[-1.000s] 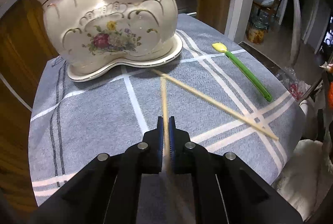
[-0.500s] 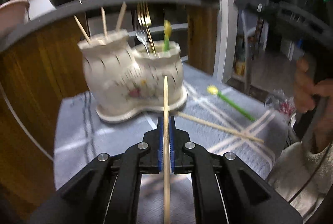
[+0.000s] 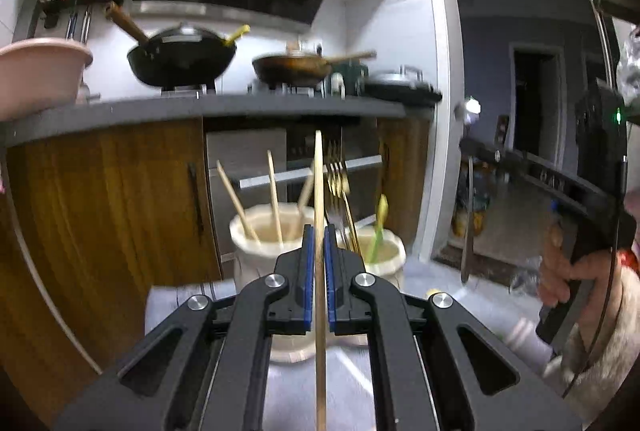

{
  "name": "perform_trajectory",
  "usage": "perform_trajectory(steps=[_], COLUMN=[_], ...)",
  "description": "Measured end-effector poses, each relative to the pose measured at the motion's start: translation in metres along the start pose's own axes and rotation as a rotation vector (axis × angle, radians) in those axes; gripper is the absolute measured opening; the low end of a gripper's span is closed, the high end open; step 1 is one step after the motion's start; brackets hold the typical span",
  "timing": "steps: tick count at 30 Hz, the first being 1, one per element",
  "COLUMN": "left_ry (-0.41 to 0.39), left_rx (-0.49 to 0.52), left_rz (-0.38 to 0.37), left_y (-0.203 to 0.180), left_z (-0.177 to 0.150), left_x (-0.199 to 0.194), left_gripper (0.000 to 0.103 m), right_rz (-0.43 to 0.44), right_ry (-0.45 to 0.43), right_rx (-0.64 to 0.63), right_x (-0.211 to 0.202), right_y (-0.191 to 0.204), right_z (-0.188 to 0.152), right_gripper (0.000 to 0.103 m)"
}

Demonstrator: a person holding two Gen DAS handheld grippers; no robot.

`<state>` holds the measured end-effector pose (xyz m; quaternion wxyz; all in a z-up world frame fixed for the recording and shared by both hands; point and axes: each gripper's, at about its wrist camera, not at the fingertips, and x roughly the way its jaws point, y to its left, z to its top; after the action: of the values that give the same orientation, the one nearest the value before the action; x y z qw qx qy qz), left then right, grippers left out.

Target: Organize utensils

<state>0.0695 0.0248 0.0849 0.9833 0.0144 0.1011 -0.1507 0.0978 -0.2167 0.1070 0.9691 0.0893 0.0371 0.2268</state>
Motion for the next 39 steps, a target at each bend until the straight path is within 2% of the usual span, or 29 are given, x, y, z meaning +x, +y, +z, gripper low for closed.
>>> perform_trajectory(steps=[4, 9, 10, 11, 14, 17, 20, 21, 22, 23, 25, 26, 29, 32, 35, 39], left_ry=[-0.045, -0.084, -0.093, -0.096, -0.082, -0.043, 0.028, 0.071, 0.11, 0.16, 0.225, 0.278, 0.38, 0.47, 0.53, 0.601], left_rx=[-0.03, -0.044, -0.042, -0.036, -0.035, -0.038, -0.066, -0.08, -0.071, -0.038, 0.043, 0.09, 0.177, 0.214, 0.23, 0.29], left_rz=[-0.017, -0.003, -0.007, -0.009, -0.008, -0.006, -0.01, -0.052, -0.087, -0.127, -0.18, -0.232, -0.323, -0.402, -0.469, -0.493], left_y=[0.014, 0.025, 0.025, 0.024, 0.028, 0.037, 0.05, 0.054, 0.056, 0.053, 0.044, 0.036, 0.018, 0.005, -0.004, -0.018], left_z=[0.021, 0.041, 0.044, 0.046, 0.047, 0.032, 0.012, 0.004, -0.001, -0.008, -0.02, -0.029, -0.054, -0.076, -0.092, -0.11], left_x=[0.016, 0.03, 0.031, 0.033, 0.038, 0.04, 0.042, 0.041, 0.041, 0.041, 0.039, 0.04, 0.04, 0.041, 0.039, 0.039], left_gripper=[0.005, 0.004, 0.0, 0.0, 0.0, 0.0, 0.0, 0.0, 0.01, 0.023, 0.036, 0.037, 0.037, 0.037, 0.037, 0.037], right_rz=[0.006, 0.019, 0.024, 0.031, 0.037, 0.043, 0.045, 0.046, 0.046, 0.046, 0.046, 0.046, 0.053, 0.064, 0.076, 0.087], right_ry=[-0.024, -0.038, -0.04, -0.04, -0.03, -0.01, 0.01, 0.012, 0.013, 0.013, 0.013, 0.013, 0.019, 0.023, 0.023, 0.017], right_rx=[0.001, 0.003, 0.002, -0.001, -0.01, -0.011, -0.019, -0.02, -0.019, -0.019, -0.016, -0.015, -0.016, -0.022, -0.032, -0.039], right_x=[0.012, 0.029, 0.032, 0.035, 0.039, 0.04, 0.04, 0.04, 0.038, 0.039, 0.037, 0.036, 0.034, 0.028, 0.024, 0.02], right_y=[0.002, 0.006, 0.008, 0.009, 0.011, 0.009, 0.008, 0.008, 0.008, 0.008, 0.007, 0.007, 0.008, 0.01, 0.014, 0.017], right_z=[0.01, 0.015, 0.016, 0.016, 0.012, 0.006, 0.002, 0.001, 0.001, 0.001, 0.0, -0.001, -0.002, -0.004, -0.004, -0.004], right_gripper=[0.002, 0.002, 0.002, 0.002, 0.002, 0.002, 0.002, 0.002, 0.002, 0.002, 0.002, 0.002, 0.002, 0.002, 0.002, 0.002])
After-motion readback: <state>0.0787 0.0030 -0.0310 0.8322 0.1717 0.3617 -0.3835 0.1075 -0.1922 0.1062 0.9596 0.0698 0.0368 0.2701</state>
